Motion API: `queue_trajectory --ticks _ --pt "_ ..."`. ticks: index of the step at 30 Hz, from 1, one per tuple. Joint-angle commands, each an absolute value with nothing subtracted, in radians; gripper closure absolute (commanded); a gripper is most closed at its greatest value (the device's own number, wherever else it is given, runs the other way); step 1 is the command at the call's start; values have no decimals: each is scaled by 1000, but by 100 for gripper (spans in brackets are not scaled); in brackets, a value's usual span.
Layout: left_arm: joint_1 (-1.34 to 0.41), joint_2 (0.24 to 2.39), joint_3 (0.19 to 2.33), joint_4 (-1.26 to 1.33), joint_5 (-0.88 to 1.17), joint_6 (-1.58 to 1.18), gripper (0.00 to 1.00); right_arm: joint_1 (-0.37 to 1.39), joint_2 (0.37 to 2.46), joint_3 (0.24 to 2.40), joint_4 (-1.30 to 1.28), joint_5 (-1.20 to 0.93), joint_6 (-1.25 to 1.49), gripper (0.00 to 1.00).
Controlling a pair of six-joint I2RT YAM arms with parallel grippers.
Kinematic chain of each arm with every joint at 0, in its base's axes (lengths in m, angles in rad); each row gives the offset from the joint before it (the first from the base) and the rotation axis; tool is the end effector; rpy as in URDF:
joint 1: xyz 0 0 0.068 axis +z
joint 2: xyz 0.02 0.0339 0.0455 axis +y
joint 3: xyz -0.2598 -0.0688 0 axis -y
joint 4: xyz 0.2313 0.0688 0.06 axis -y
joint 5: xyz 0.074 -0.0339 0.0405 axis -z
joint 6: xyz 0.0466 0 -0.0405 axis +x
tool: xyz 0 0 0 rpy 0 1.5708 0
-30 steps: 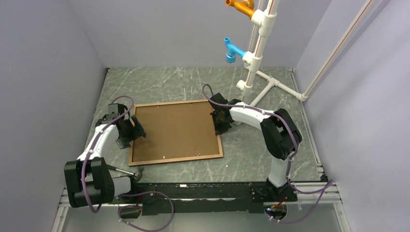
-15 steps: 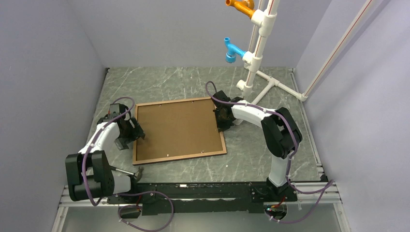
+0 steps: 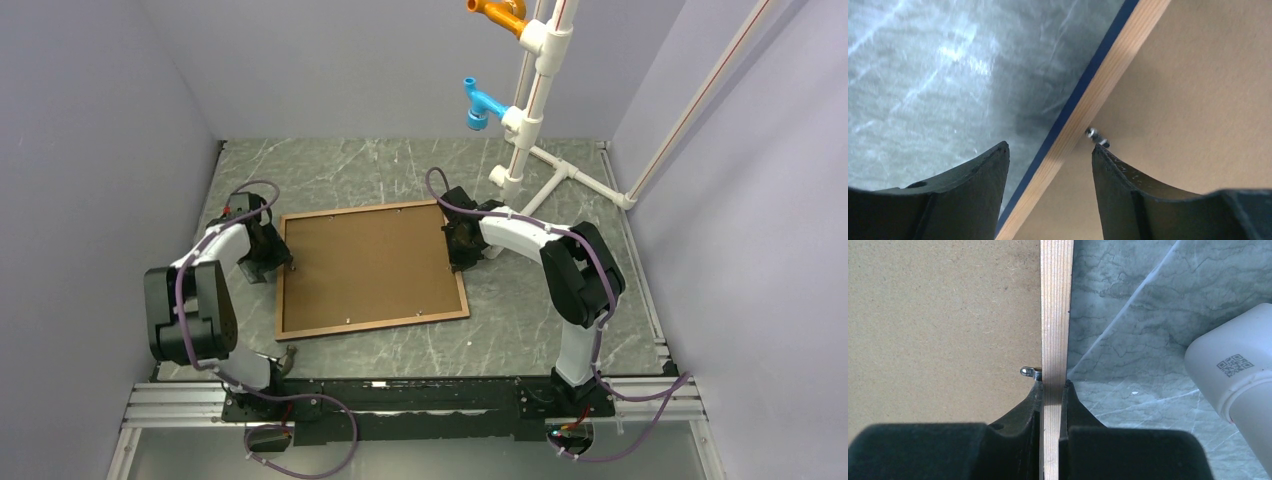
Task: Put the photo into the frame
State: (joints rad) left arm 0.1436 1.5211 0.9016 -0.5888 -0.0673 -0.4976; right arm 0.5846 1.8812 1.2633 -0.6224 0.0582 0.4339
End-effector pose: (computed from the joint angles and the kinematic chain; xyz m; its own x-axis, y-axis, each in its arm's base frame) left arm 0.2697 0.0422 0.1749 -0.7338 -0.5873 -0.3416 -0.5879 0.8008 -0.1140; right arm 0.3032 0.1974 0.1618 -0.9407 -0.1192 -0.3176 -0.1540 0.9843 0.0865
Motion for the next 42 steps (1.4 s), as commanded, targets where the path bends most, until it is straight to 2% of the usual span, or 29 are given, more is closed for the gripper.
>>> queue_trajectory --ticks 1,6,11,15,18,22,27,34,42 --pt "148 1603 978 -560 -107 -487 36 568 1890 1304 -602 113 445 92" --pt "148 1650 990 -540 -95 -482 38 569 1897 1317 -611 112 442 92" --pt "140 1665 995 -531 -93 -473 35 567 1906 1321 -612 107 440 92" --pt "110 1692 1020 -540 -103 -463 29 568 1909 1319 -608 97 439 92" --pt "80 1732 1063 -570 -130 -452 29 567 1915 1318 -609 94 438 92" --pt "52 1756 1073 -607 -170 -452 35 567 1918 1312 -607 97 439 92" --pt "46 1720 984 -585 -168 -466 45 567 1918 1307 -604 95 437 92" --pt "47 1670 904 -573 -163 -485 49 566 1922 1304 -602 88 437 92" --pt "40 1570 849 -597 -137 -498 47 565 1923 1301 -596 77 443 92"
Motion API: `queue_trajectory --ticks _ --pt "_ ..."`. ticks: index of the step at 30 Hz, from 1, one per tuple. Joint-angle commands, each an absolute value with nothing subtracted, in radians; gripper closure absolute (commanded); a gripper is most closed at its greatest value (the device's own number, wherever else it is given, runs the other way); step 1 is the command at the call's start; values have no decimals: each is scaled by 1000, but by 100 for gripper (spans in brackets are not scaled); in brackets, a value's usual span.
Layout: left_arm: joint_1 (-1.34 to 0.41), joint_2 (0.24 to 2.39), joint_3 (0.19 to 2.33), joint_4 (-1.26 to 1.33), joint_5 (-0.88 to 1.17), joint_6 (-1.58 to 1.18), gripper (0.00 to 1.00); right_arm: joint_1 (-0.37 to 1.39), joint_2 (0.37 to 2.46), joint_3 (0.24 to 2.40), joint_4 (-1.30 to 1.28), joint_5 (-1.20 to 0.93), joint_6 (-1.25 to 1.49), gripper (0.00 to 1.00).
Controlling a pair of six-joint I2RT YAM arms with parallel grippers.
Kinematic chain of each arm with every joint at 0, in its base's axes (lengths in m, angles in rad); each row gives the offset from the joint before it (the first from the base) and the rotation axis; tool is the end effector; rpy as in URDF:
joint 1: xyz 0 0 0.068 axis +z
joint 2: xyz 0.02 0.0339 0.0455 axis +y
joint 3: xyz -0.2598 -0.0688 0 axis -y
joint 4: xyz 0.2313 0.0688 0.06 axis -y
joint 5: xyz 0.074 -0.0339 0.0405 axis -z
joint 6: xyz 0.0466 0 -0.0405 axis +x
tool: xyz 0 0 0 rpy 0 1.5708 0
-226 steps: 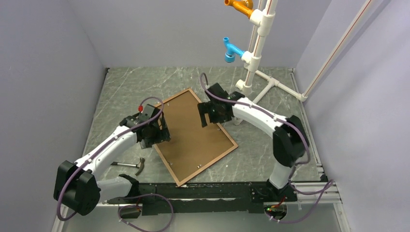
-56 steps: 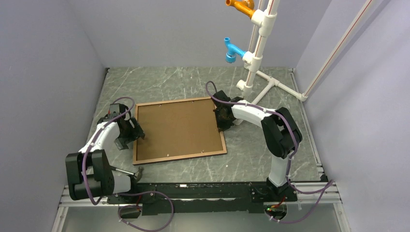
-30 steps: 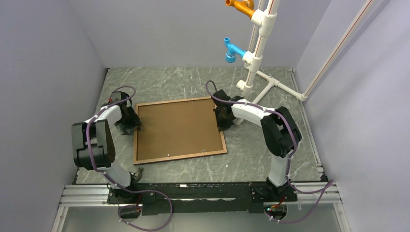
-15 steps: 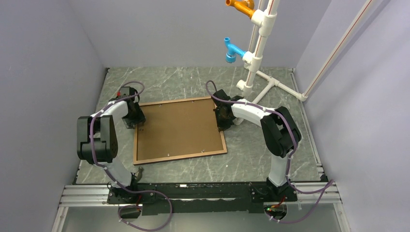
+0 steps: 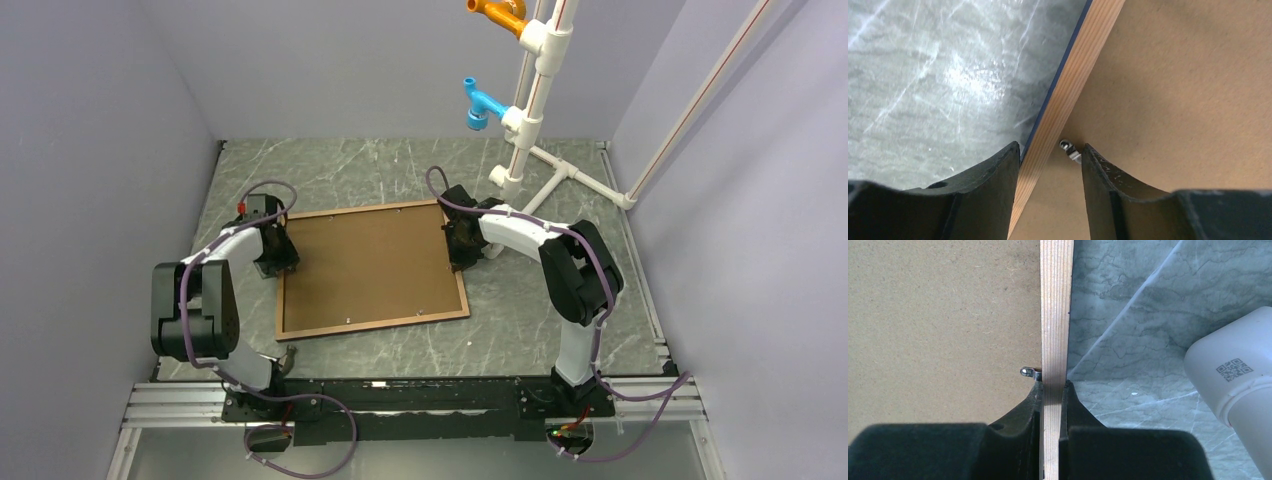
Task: Put the photo into the frame
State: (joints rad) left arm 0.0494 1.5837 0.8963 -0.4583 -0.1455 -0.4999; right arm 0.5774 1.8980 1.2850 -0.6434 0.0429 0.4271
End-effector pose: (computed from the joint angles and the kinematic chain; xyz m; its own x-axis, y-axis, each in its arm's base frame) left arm 0.2890 0.0211 0.1635 -0.7465 -0.5118 -0.4253 -0.5314 0.8431 -0.0818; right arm 0.3065 0.1973 0.1609 -0.9465 -0.1227 -0.2984 -0.1562 0.9835 0.0910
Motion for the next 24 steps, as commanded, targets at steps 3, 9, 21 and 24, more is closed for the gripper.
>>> queue_trajectory --ticks 3,9,21,24 --pt "34 1552 839 -617 -136 -497 46 564 1924 1305 -595 74 443 92" --pt "35 1534 811 -620 -152 -507 48 564 1924 1297 -589 59 443 92" --pt "36 1635 922 -623 -154 -483 34 564 1922 1292 -589 47 437 92" --pt "35 1655 933 -628 -154 -477 34 564 1924 1298 -591 48 436 92"
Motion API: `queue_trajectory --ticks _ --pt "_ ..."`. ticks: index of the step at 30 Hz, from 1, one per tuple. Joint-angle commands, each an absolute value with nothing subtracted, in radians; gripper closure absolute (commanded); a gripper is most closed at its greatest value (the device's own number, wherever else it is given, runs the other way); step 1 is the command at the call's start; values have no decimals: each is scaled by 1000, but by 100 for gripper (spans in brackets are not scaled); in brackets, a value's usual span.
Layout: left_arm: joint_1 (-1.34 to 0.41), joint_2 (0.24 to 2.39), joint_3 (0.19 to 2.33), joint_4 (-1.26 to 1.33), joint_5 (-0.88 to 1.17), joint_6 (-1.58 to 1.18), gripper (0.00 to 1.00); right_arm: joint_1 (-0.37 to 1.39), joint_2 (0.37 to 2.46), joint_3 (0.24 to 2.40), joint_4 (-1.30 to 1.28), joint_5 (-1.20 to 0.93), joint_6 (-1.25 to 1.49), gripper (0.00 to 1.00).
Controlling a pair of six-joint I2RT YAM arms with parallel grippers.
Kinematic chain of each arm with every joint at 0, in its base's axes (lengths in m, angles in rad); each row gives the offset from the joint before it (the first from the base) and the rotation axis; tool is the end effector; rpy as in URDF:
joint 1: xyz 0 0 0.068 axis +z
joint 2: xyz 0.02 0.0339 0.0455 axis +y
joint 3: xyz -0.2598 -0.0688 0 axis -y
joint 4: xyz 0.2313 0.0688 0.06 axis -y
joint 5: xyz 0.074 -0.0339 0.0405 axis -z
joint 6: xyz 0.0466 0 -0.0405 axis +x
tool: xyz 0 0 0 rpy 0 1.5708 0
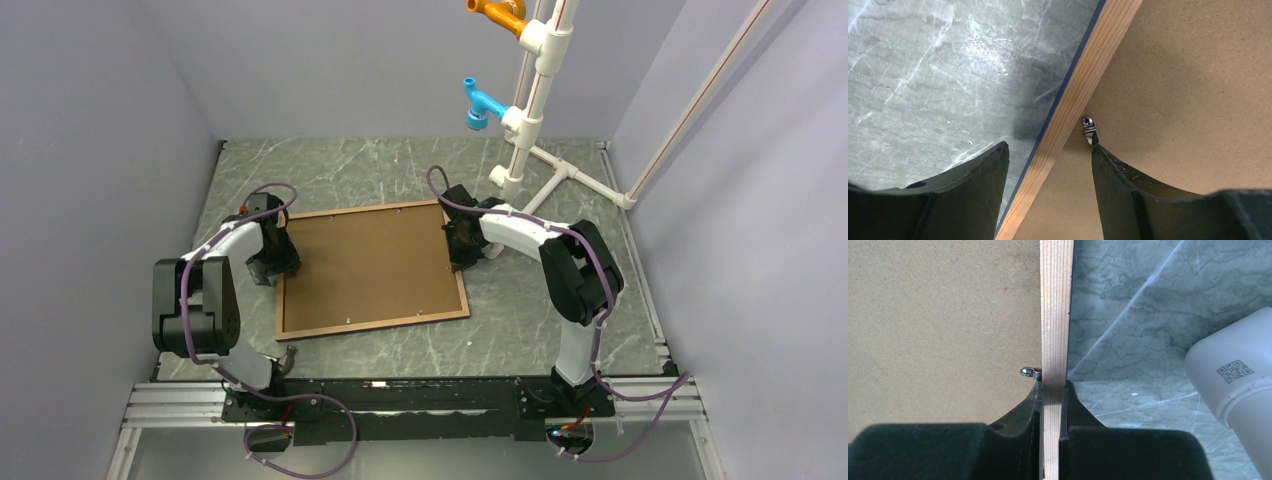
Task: Put the photo into the frame
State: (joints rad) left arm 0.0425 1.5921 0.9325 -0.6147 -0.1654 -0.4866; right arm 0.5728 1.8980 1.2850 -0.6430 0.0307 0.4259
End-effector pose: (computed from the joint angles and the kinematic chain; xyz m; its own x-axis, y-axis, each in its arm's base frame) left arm 0.2796 0.0196 0.1642 -0.8025 -0.4958 -0.3319 -0.5263 0.8503 0.0026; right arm 0.3071 0.1964 0.1609 -0.9482 -0.1202 -0.2940 -0.1559 0.9826 0.1013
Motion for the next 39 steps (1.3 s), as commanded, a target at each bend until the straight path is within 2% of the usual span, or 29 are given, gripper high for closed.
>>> queue_trajectory --ticks 1,10,25,28,33,37,39 --pt "35 1661 934 -626 -152 -477 34 564 1923 1298 -590 49 436 92" --pt "36 1700 963 -591 -90 -477 25 564 1930 1290 -583 43 434 92" --pt "59 1659 923 -509 -9 -484 20 564 1937 1276 -572 26 433 92" --pt "67 1664 923 -526 -28 -484 27 565 1940 1276 -573 24 431 92" --pt "80 1666 923 -563 -84 -488 53 564 1940 1270 -569 21 430 92" --pt "86 1676 919 -568 -107 -483 61 565 1942 1268 -565 10 433 92" --pt "89 1691 918 -568 -104 -471 72 566 1940 1266 -565 10 433 92"
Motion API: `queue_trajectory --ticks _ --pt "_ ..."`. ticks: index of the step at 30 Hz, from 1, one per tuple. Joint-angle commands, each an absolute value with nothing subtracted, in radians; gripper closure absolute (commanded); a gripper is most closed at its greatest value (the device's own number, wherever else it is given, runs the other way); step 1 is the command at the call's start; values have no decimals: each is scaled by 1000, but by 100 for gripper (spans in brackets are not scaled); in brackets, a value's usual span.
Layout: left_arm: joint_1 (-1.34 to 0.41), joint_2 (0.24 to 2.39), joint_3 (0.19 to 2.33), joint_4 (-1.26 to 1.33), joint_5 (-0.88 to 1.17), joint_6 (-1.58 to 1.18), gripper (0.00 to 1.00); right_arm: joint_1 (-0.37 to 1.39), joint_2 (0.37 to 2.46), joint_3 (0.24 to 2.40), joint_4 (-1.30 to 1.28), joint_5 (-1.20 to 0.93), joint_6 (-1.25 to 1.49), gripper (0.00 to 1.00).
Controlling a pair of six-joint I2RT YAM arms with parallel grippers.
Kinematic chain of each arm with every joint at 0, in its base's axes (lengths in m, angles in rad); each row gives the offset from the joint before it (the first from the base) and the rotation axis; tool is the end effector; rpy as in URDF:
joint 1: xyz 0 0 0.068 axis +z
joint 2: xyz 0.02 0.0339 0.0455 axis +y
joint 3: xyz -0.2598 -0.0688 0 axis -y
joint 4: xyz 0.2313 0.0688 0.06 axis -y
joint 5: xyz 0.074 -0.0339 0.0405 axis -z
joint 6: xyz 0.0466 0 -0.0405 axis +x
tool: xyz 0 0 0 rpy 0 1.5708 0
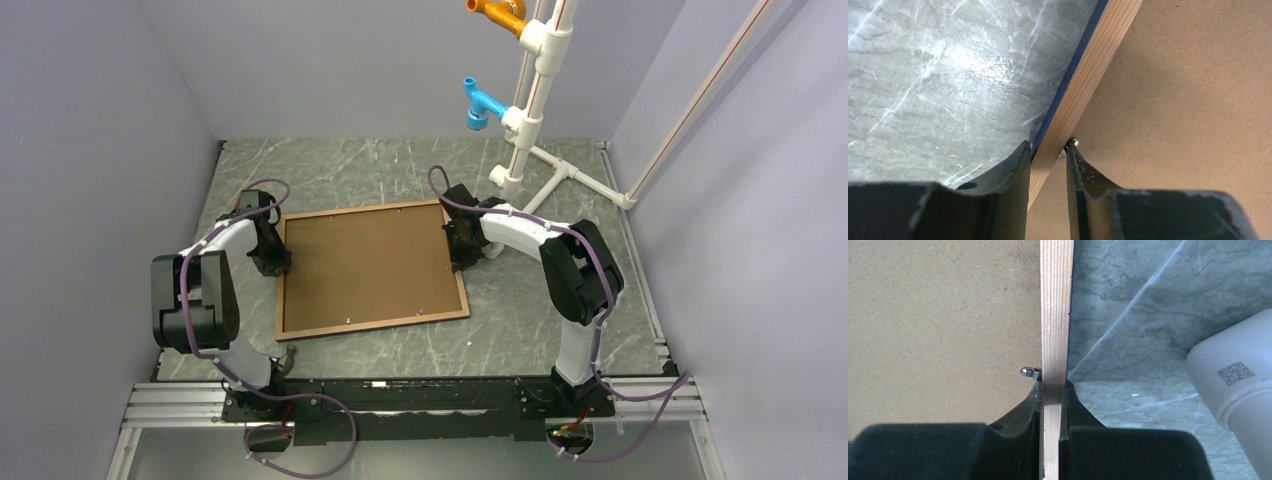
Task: Put the photo into the frame
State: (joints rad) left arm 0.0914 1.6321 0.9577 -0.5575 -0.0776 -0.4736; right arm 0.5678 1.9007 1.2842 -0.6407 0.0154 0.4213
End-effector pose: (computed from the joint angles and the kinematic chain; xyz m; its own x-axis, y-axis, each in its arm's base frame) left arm 0.2925 0.0304 0.1616 -0.7826 -0.5284 -0.3292 -0.5322 0.8422 -0.0866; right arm 0.3079 0.1956 0.1598 -0.9501 -0.1210 -0.2875 -0.1591 0.9808 0.1128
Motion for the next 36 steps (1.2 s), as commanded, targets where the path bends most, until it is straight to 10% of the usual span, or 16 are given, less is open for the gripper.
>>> queue_trajectory --ticks 1,5,14,21,27,36 --pt "90 1695 918 -568 -103 -465 79 565 1940 1266 -566 14 433 92" --pt "92 1689 917 -573 -106 -449 100 565 1939 1269 -569 15 432 92" --pt "91 1622 915 -554 -39 -433 100 564 1904 1254 -564 6 433 91" --pt "92 1427 954 -624 -15 -436 21 565 1859 1230 -558 7 430 66" --pt "82 1257 946 -675 53 -412 12 566 1801 1206 -554 -16 421 43" --pt "-98 1001 835 -704 57 -396 1 577 1657 1022 -568 -70 424 35"
